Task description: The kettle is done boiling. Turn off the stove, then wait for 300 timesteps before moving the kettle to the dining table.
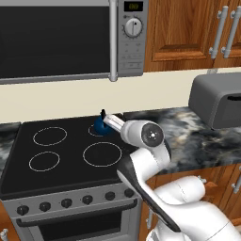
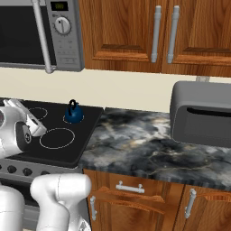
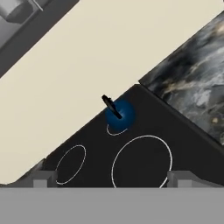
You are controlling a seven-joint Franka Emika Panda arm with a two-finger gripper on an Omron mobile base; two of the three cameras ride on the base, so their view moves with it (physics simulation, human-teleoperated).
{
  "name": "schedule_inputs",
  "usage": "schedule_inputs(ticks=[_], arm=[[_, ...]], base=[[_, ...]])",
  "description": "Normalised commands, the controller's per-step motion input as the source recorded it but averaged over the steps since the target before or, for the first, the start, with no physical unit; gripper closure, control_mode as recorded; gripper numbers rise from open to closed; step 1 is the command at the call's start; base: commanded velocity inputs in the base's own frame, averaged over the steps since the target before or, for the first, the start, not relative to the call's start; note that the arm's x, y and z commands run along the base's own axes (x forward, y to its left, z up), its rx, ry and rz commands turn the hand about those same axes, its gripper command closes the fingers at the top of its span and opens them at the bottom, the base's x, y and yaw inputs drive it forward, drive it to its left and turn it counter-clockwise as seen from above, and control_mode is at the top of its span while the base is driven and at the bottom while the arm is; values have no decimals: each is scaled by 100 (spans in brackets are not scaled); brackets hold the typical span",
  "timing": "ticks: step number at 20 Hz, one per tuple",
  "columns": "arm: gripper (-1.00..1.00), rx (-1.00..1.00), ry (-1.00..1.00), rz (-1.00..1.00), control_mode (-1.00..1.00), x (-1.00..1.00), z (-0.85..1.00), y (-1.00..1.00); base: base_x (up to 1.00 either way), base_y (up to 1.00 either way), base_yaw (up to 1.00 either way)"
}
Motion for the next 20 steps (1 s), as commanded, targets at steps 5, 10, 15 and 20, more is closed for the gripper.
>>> schedule_inputs(ticks=[5, 10, 15, 20], arm=[[-100, 0, 0, 1, -100, 20, 0, -27], [-100, 0, 2, 8, -100, 33, 0, -29], [-100, 0, 4, 12, -100, 41, 0, -19], [-100, -2, 6, 11, -100, 39, 0, -1]], base=[[0, 0, 0], [0, 0, 0], [0, 0, 0], [0, 0, 0]])
